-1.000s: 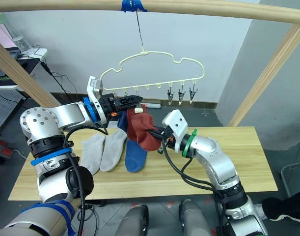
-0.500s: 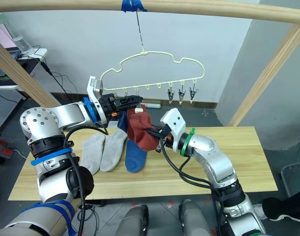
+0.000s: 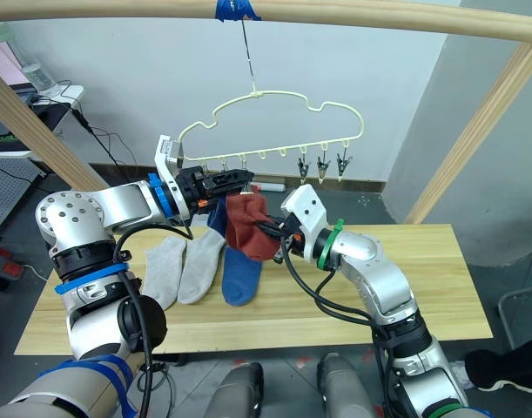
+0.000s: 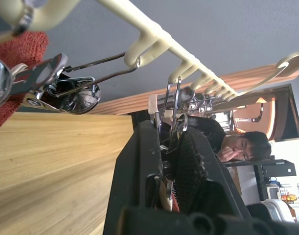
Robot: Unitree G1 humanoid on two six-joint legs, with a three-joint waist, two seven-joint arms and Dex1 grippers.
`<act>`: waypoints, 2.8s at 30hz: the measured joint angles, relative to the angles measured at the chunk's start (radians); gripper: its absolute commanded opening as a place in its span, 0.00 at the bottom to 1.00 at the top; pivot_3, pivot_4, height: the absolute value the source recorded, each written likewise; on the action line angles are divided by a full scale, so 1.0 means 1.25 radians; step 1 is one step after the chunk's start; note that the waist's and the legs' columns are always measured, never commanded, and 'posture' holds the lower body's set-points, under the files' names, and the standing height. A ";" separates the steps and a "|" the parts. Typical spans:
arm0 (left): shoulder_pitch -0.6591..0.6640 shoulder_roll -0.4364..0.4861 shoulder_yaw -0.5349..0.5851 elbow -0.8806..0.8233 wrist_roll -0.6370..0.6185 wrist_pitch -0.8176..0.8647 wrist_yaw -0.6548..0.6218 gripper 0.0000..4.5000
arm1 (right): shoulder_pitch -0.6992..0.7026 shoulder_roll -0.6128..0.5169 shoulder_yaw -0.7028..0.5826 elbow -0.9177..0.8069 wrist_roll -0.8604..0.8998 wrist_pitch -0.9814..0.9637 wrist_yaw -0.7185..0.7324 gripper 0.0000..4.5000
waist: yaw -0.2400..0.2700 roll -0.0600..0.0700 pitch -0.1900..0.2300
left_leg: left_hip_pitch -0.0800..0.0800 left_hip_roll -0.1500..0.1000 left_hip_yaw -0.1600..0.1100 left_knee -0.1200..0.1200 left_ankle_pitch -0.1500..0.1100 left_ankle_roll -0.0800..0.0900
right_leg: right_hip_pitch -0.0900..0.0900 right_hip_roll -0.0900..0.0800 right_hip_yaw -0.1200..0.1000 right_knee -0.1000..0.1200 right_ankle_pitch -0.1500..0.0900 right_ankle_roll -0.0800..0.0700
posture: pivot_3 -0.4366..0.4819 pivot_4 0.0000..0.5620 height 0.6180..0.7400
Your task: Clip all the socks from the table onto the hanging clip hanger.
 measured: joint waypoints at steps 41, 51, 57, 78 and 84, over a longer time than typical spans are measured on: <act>0.048 0.101 -0.097 -0.123 -0.068 -0.057 -0.094 1.00 | -0.031 0.032 -0.015 0.041 -0.001 0.000 -0.049 0.12 | -0.002 0.000 0.000 | -0.001 0.000 0.000 0.000 0.000 0.000 | -0.001 0.000 0.002 0.000 0.000 0.000 | 0.46 0.42 1.00; 0.336 0.303 -0.237 -0.444 0.010 -0.250 -0.218 1.00 | 0.006 -0.014 -0.047 0.040 0.017 0.043 -0.060 0.84 | 0.004 0.001 0.000 | 0.000 0.001 0.001 -0.003 0.000 0.000 | -0.001 -0.001 0.003 -0.001 -0.001 -0.001 | 0.51 0.43 1.00; 0.480 0.269 -0.253 -0.512 0.123 -0.495 -0.227 1.00 | 0.055 -0.066 -0.064 -0.041 0.032 0.094 -0.063 1.00 | 0.018 0.001 0.000 | -0.001 0.001 0.000 -0.001 0.000 0.000 | -0.001 -0.001 0.002 -0.002 -0.001 -0.001 | 0.52 0.42 1.00; 0.707 0.207 -0.223 -0.631 0.141 -0.835 -0.316 1.00 | 0.087 0.035 -0.092 -0.175 -0.111 0.085 -0.368 0.87 | 0.017 0.000 0.000 | -0.003 0.001 0.000 -0.001 0.000 0.001 | -0.003 0.000 0.002 -0.002 -0.001 -0.001 | 0.54 0.36 1.00; 0.731 0.214 -0.219 -0.611 0.194 -0.976 -0.400 1.00 | 0.042 0.113 -0.081 -0.061 -0.143 0.011 -0.418 0.65 | 0.016 0.000 0.000 | -0.003 0.001 0.001 -0.001 0.000 0.001 | -0.003 0.001 0.002 -0.001 -0.001 -0.001 | 0.55 0.37 1.00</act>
